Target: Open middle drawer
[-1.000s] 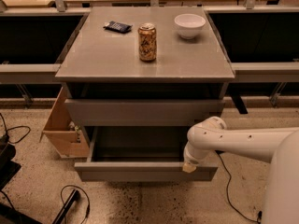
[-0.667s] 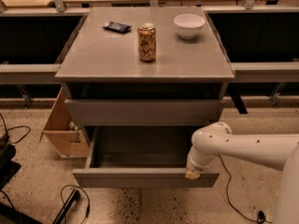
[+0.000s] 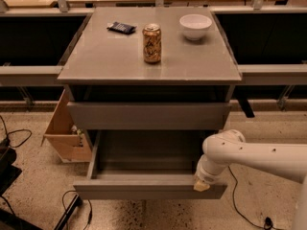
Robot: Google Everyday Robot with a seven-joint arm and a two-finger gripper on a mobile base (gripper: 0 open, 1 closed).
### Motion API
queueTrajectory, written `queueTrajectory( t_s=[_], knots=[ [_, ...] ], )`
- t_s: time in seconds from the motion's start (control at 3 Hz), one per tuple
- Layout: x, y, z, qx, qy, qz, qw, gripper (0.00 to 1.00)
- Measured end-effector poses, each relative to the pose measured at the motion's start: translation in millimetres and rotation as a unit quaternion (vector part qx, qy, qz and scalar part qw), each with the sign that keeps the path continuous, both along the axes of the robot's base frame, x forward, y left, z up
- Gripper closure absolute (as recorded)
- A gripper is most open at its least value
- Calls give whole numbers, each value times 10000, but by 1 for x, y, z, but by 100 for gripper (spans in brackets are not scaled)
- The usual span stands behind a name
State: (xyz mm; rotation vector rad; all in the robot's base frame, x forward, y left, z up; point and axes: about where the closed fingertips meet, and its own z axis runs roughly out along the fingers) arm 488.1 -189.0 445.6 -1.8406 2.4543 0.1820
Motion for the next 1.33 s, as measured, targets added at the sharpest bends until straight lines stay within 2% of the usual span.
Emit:
queueTrajectory(
  t_s=[0.33,0.67,1.33],
  knots=[
    [0,3,0,0,0,0,10000,100],
    [-14,-1,0,39,141,25,9999,100],
    [-27,-1,0,78,267,55,9996,100]
  ],
)
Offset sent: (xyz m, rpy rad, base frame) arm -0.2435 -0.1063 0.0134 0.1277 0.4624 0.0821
